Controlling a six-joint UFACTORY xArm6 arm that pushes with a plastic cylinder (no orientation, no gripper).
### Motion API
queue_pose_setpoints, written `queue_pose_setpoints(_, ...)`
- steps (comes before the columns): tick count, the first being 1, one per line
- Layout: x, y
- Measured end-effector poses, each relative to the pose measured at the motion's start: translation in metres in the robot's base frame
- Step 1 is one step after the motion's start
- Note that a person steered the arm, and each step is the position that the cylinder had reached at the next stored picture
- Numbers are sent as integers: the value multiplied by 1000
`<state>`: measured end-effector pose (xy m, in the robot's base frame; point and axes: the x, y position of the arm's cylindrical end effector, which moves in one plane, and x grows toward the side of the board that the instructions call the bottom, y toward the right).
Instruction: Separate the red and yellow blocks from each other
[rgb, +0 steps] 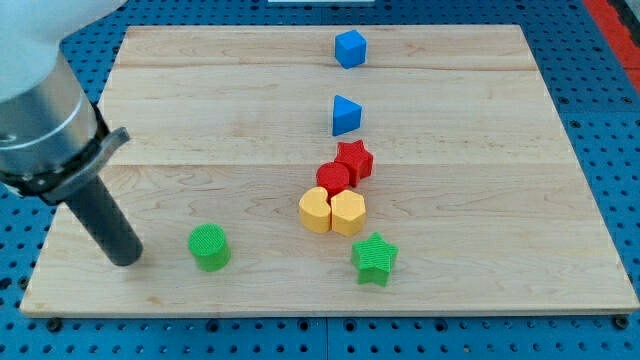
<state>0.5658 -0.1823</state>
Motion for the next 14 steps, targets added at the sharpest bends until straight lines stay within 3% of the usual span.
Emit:
queue_pose_setpoints(2,9,163)
queue_pose_setpoints(3,15,125)
queue_pose_setpoints(4,8,125)
queue_pose_setpoints(6,-10,168)
queue_pose_setpoints(8,-18,168)
queue_pose_setpoints(10,-60,189)
queue_pose_setpoints(11,-83,229)
queue_pose_setpoints(14,-91,254)
